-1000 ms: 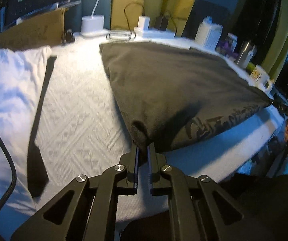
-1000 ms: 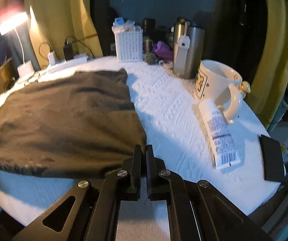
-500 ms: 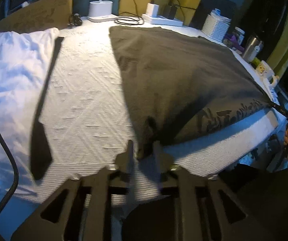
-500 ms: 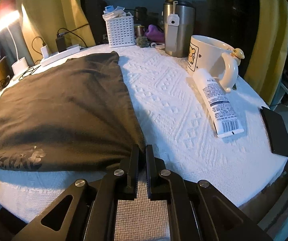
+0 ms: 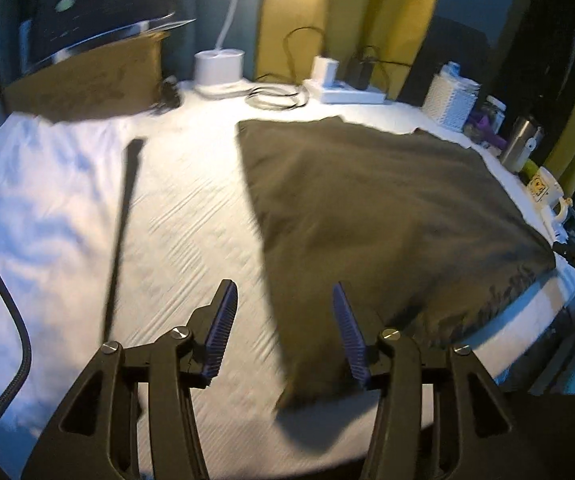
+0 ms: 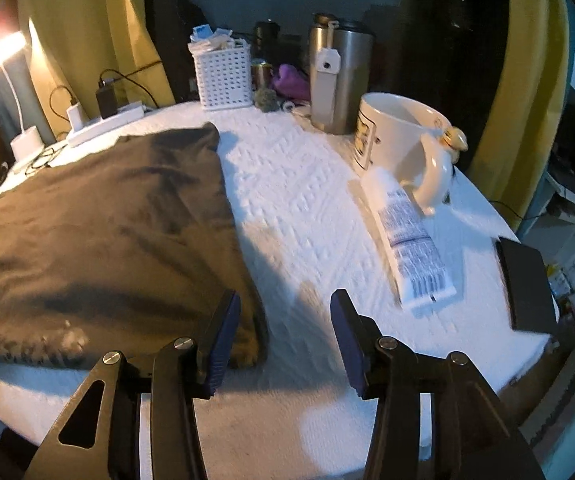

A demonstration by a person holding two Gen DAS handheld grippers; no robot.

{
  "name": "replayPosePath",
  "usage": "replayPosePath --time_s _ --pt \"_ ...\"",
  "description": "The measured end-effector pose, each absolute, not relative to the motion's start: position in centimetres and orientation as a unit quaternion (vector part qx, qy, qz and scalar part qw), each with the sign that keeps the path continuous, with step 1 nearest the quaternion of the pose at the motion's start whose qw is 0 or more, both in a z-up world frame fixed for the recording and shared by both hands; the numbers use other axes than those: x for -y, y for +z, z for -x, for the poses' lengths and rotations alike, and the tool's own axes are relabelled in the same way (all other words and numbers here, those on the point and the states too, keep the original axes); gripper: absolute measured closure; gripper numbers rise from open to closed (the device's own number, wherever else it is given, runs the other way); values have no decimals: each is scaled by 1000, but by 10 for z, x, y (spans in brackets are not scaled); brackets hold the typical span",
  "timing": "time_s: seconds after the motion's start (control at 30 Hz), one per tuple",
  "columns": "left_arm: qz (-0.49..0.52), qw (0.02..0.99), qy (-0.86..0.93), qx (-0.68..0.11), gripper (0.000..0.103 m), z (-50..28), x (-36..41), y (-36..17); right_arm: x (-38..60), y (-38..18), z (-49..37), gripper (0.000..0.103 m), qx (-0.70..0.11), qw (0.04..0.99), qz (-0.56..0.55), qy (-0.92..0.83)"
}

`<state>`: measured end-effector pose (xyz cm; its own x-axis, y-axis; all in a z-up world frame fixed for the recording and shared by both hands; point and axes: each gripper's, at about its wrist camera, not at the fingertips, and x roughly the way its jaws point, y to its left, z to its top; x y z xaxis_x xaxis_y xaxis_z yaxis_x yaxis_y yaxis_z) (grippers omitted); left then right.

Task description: Fold small clothes

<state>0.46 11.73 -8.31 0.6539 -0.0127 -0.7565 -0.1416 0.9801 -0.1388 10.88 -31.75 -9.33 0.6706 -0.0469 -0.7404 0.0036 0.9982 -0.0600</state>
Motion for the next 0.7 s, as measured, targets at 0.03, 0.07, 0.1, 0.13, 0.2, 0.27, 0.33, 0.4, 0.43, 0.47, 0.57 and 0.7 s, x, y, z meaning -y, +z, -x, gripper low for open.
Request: replayPosePath --time_s 0.03,0.07,0.1,0.13,0.2,0.27,0.33,0.4,0.43,0.47,0.57,0.7 --pt "92 905 33 -415 53 -12 -114 -83 315 -91 -111 54 -405 914 29 -12" --pt "90 904 29 -416 53 -19 -111 -83 313 -89 -114 54 -404 914 31 -10" --pt "89 904 23 -416 53 -26 -107 -84 311 -87 -117 54 -403 915 32 -8" --pt "89 905 18 -416 53 -34 -104 -84 310 -86 -119 54 -402 915 33 -7" --pt "88 903 14 -419 53 -46 -100 -84 307 -83 -125 54 -401 915 34 -4" --pt "90 901 14 -424 53 -59 -100 -86 303 -81 -132 54 -401 916 34 1" --pt "93 899 15 -427 53 -70 -102 -87 299 -81 -139 54 -402 915 36 5" --pt "93 900 17 -426 53 -78 -105 -85 294 -82 -150 54 -403 914 37 11" --pt "93 900 17 -425 53 -82 -105 -84 292 -83 -155 54 -404 914 39 14" --pt "92 901 18 -424 53 -87 -107 -83 291 -83 -159 54 -405 913 39 15" --pt "88 901 22 -425 53 -104 -111 -81 285 -84 -178 54 -406 913 41 23" --pt "83 899 28 -429 53 -125 -115 -82 275 -83 -210 54 -404 913 47 38"
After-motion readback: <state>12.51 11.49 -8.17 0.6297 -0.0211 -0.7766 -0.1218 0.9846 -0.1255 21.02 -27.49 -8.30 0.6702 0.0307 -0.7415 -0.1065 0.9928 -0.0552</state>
